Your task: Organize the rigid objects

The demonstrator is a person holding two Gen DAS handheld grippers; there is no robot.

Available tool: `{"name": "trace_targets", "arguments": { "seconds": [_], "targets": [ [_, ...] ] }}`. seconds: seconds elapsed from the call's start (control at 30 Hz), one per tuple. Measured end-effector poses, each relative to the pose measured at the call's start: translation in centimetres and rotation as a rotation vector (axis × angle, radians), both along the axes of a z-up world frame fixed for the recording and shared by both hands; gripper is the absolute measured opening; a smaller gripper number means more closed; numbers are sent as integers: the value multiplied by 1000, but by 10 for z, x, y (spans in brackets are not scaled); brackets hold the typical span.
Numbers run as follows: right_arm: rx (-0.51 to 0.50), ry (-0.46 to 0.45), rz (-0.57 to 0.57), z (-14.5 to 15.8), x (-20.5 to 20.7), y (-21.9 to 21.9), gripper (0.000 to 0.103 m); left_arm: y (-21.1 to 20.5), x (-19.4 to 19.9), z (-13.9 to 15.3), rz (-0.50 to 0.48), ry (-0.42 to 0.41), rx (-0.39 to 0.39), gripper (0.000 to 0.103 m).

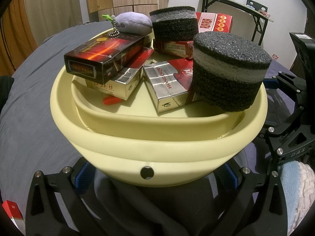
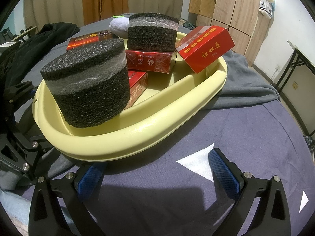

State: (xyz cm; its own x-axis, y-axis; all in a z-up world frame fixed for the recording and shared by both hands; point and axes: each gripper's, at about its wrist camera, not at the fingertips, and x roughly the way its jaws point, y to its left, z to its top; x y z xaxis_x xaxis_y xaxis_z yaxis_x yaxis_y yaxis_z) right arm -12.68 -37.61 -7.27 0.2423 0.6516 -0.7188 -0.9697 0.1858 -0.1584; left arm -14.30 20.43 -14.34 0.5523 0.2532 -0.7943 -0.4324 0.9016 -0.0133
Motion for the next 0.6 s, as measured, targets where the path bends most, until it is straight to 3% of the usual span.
{"name": "trace_targets", "arguments": {
  "seconds": [0.6],
  "targets": [
    [0,0,0,0,0,0,103,-1,0,-1,0,0,0,103]
  ]
}}
